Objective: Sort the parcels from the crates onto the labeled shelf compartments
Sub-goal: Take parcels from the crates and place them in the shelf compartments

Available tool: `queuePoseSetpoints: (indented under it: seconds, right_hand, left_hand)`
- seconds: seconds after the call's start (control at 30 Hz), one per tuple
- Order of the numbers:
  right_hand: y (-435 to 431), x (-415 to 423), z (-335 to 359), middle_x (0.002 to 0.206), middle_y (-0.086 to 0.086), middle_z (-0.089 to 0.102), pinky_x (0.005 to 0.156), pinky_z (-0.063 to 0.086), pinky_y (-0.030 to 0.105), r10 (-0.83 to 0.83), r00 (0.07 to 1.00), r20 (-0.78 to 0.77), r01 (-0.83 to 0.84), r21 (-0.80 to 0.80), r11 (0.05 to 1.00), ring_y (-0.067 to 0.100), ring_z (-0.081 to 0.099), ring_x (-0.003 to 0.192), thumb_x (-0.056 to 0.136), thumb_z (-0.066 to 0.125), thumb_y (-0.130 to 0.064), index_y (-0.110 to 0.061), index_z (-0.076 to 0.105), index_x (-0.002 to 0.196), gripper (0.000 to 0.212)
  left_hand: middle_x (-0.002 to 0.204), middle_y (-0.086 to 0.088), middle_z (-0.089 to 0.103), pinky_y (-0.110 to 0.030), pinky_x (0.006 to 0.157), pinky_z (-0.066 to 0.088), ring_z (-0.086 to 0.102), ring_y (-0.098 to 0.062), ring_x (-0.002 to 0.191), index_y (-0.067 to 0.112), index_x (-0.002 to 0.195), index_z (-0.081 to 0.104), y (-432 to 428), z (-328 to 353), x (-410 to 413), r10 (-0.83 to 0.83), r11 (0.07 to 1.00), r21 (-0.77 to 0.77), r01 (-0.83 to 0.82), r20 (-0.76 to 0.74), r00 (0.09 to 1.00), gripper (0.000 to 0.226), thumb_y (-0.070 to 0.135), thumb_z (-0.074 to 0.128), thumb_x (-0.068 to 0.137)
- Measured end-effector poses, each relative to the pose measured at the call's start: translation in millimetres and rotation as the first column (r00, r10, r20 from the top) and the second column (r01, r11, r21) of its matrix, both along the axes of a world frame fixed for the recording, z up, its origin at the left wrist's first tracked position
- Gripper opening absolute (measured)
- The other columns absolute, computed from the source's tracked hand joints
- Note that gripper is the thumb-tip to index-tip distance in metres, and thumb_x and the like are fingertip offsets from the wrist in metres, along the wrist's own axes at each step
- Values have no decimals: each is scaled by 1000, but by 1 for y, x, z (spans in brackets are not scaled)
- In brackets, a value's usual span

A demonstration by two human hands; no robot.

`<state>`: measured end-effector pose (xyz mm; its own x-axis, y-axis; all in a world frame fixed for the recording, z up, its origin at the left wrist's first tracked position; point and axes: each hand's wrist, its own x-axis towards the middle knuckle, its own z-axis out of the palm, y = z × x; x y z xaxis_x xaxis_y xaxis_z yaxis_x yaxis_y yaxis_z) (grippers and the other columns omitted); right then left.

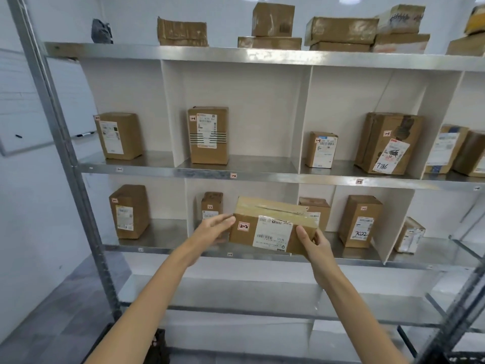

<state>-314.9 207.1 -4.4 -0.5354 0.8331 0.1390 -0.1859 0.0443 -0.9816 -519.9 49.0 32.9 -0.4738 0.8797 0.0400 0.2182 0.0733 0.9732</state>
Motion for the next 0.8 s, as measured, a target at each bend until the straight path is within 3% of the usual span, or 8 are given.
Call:
queuePoseSetpoints:
  seconds: [0.23, 0.37, 0.47, 0.53, 0.6, 0.7, 0.8]
  right_hand:
    - [8, -24, -15, 124, 1, 57, 72, 48, 15, -60, 996, 62, 55, 80, 995, 15, 52, 113, 92, 57, -23, -18, 43, 139, 49]
    - [33, -40, -30, 111, -6, 60, 79, 47, 15, -128, 978, 165, 98, 179, 979, 14, 55, 109, 93, 58, -24, -24, 53, 124, 32]
    - [56, -54, -41, 103, -10, 63, 70, 47, 9, -108, 968, 226, 69, 175, 982, 6, 58, 98, 92, 58, -14, -20, 53, 128, 37]
    - [76, -68, -53, 105, -7, 62, 71, 46, 12, -102, 953, 284, 67, 131, 989, 10, 57, 101, 91, 60, -15, -20, 53, 129, 39]
    - [103, -87, -70, 104, -4, 63, 75, 44, 17, -67, 939, 337, 44, 76, 996, 17, 58, 104, 89, 63, -29, -16, 58, 121, 35]
    - [145, -119, -90, 105, -4, 53, 73, 42, 23, 12, 932, 363, 13, -65, 998, 8, 49, 85, 82, 59, -58, -15, 50, 131, 66]
    - [178, -147, -119, 114, 2, 57, 90, 46, 36, 12, 926, 377, 51, -158, 986, 16, 54, 98, 99, 44, -34, -17, 44, 129, 35]
  left_hand:
    - [116, -3, 68, -38, 101, 45, 61, -20, 112, 21, 119, 61, 18, -30, -26, 4, 1000, 18, -7, 164, 986, 33, 39, 43, 97]
    - [111, -11, 68, -42, 102, 45, 60, -28, 111, 15, 108, 64, 51, -53, -40, 55, 998, 22, -62, 253, 966, 26, 30, 46, 98]
    - [110, -5, 69, -41, 100, 46, 61, -24, 110, 20, 106, 65, 70, -72, -58, 97, 995, -38, -90, 247, 964, 25, 35, 48, 96]
    - [110, -3, 69, -43, 99, 46, 61, -22, 108, 22, 105, 65, 86, -86, -75, 107, 991, -106, -83, 241, 965, 25, 38, 49, 95]
    - [109, -3, 69, -44, 99, 46, 62, -21, 106, 22, 104, 65, 108, -98, -93, 107, 987, -146, -71, 250, 962, 24, 38, 51, 94]
    - [106, -3, 67, -37, 94, 47, 61, -19, 102, 21, 98, 61, 145, -109, -116, 182, 975, -178, -136, 271, 945, 15, 32, 50, 96]
    - [104, -1, 67, -40, 100, 45, 62, -20, 102, 23, 96, 57, 183, -129, -133, 219, 961, -229, -156, 282, 934, 11, 27, 47, 98]
